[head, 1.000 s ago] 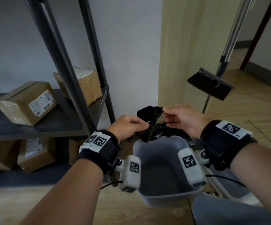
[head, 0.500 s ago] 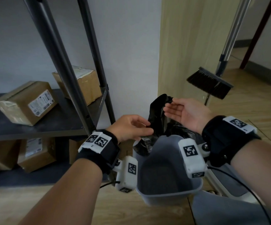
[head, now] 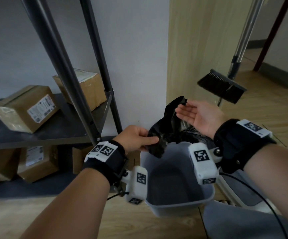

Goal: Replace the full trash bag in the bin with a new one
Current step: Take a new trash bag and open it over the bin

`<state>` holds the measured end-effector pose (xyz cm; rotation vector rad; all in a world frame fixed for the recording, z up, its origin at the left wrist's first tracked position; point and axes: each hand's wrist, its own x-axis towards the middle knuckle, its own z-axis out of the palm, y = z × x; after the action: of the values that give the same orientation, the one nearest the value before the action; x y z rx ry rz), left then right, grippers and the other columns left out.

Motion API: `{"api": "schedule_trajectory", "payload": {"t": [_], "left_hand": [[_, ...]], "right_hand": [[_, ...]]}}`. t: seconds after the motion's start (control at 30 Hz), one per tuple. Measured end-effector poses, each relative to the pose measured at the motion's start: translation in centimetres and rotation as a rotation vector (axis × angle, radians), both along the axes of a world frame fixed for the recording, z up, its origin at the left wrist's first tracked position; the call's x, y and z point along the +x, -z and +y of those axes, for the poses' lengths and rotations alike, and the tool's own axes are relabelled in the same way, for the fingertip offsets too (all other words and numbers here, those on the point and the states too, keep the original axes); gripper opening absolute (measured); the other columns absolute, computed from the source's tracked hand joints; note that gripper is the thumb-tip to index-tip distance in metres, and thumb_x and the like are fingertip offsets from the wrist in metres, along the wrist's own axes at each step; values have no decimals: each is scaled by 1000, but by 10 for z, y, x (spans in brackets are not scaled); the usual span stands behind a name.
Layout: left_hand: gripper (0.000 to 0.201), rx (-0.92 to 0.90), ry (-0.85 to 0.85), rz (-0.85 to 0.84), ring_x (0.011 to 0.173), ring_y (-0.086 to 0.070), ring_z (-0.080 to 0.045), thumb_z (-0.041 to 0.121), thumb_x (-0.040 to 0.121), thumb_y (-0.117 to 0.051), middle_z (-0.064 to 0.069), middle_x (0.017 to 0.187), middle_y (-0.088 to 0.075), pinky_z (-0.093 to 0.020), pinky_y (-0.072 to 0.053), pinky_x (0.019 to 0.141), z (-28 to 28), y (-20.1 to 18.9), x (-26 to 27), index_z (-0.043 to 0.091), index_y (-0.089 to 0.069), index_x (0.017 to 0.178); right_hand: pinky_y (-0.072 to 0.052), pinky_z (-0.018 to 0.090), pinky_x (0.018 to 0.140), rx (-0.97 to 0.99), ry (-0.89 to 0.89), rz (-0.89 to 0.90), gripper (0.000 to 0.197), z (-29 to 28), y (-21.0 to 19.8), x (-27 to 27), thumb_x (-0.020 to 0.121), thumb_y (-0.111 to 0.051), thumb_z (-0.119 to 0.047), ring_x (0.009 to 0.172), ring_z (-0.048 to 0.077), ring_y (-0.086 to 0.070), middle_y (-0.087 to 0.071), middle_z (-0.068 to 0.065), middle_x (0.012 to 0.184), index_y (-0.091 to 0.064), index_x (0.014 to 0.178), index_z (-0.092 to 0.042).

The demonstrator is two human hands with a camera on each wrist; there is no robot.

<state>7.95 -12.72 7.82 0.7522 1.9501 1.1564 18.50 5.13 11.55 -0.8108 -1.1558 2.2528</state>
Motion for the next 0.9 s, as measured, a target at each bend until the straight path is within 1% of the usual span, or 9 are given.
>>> {"api": "schedule_trajectory", "payload": {"t": [0.03,0.13,0.2,0.4,0.53,0.63,0.7,0.77,0.9], "left_hand": [[14,78,-29,-82,81,-70,-21,11,86,-65,-17,90,-73,-29,-59,74,0,-3,0,0,-68,94],[14,240,-101,-207,57,-68,-8,12,90,-59,-3,65,-71,-18,-55,52,1,-10,0,3,-65,81],[19,277,-161,-233,49,-63,-6,19,90,-58,-3,62,-67,-16,-50,45,2,-14,0,4,-64,82],[36,305,-273,-165,33,-36,-6,36,87,-61,3,39,-46,-17,-33,36,9,-16,6,11,-56,62],[46,329,-304,-158,32,-29,-8,46,86,-61,4,35,-37,-17,-27,36,15,-20,11,15,-52,53],[48,342,-328,-208,37,-29,-10,50,84,-61,3,37,-35,-19,-29,40,15,-23,10,18,-52,50],[40,359,-294,-270,38,-40,-8,42,87,-61,3,41,-46,-20,-42,42,11,-23,7,16,-59,56],[24,402,-242,-370,46,-55,-5,25,90,-59,0,53,-62,-19,-54,51,7,-22,3,7,-66,77],[13,420,-158,-467,59,-68,-7,6,90,-55,-3,66,-72,-20,-59,62,1,-23,0,-1,-65,94]], "right_hand": [[-61,28,56,48,-9,-50,13,1,3,0,97,-48,-9,56,19,-70,-66,14,78,-55,92,0],[-60,29,59,244,-102,-186,20,0,9,1,92,-59,-14,66,20,-71,-70,13,84,-57,109,-4],[-59,28,59,362,-206,-196,28,-4,8,1,88,-65,-15,69,18,-71,-71,11,90,-59,115,-10],[-57,26,69,638,-700,-246,38,-30,-2,5,71,-74,-30,79,16,-69,-72,4,91,-68,105,-14],[-57,25,65,724,-618,-212,20,-43,2,-3,83,-71,-14,72,17,-67,-69,13,85,-67,98,-1],[-56,24,62,662,-616,-187,10,-42,0,-5,90,-62,-15,66,15,-67,-70,11,85,-70,88,-9],[-55,24,58,617,-623,-195,14,-39,1,-4,93,-58,-15,61,15,-66,-68,9,80,-67,83,-13],[-55,23,55,584,-623,-200,17,-36,3,-3,95,-54,-14,58,15,-66,-66,7,75,-65,81,-13],[-55,25,55,550,-618,-211,22,-30,3,2,96,-49,-11,58,17,-66,-67,7,70,-64,80,-10]]}}
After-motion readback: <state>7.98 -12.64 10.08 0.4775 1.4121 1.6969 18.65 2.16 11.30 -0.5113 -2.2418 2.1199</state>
